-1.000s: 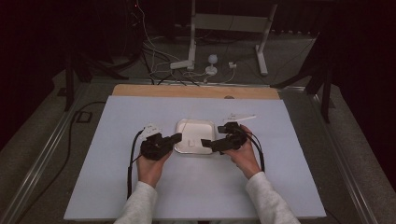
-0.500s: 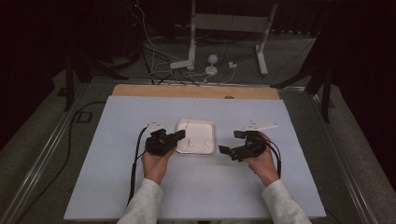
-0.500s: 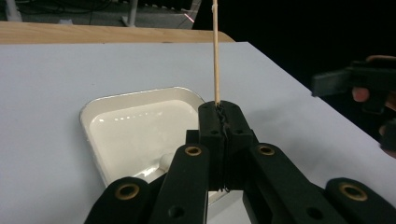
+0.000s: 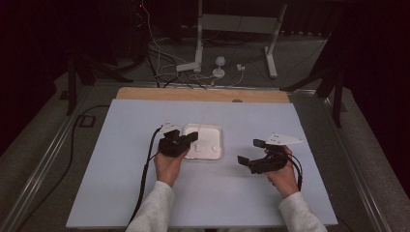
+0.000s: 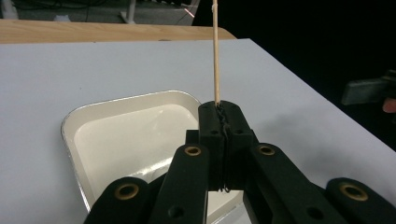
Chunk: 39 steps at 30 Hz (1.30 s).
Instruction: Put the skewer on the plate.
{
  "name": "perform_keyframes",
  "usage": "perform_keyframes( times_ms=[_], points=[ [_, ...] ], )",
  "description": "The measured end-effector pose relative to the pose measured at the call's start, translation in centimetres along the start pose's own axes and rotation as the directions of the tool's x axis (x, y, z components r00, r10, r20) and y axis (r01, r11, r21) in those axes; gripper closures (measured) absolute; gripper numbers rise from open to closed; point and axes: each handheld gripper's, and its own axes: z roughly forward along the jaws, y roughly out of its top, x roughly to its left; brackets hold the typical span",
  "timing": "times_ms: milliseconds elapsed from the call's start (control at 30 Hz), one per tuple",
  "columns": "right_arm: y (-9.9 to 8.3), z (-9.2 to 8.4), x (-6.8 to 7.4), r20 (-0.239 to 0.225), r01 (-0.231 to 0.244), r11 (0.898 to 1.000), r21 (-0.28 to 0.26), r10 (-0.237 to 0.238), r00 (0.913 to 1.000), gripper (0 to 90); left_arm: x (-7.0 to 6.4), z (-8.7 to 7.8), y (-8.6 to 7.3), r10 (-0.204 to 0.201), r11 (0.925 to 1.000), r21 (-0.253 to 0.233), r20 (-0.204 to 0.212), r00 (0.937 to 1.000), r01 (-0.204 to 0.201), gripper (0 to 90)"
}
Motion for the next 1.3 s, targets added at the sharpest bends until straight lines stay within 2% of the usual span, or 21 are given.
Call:
perform_keyframes(
  times_ms=[300,567,767,1100,1300],
  points=[
    [-1.4,-1.6,-0.4,0.013,-0.014,0.999,-0.04,0.014,0.9998,0.0,0.3,1.2,0.0,-0.011,0.9996,0.026,-0.024,0.9997,0.012,90.0],
    [-2.3,-3.2,-0.2,0.031,-0.015,0.997,-0.071,0.017,0.9994,0.0,0.8,1.8,-0.2,-0.021,0.9984,0.051,-0.043,0.9988,0.023,90.0],
    [-3.3,-4.1,-0.1,0.061,-0.009,0.998,-0.061,0.013,0.9981,0.0,1.1,2.3,-0.5,-0.024,0.9971,0.07,-0.059,0.998,0.028,90.0],
    [-4.0,-6.1,-0.7,0.082,-0.042,0.993,-0.108,0.051,0.9953,0.0,1.3,3.1,-0.8,-0.037,0.9948,0.091,-0.083,0.9959,0.044,90.0],
    [-4.1,-6.5,-1.0,0.091,-0.051,0.992,-0.115,0.062,0.9939,0.0,1.3,3.8,-1.2,-0.041,0.9933,0.103,-0.107,0.9935,0.052,90.0]
  ],
)
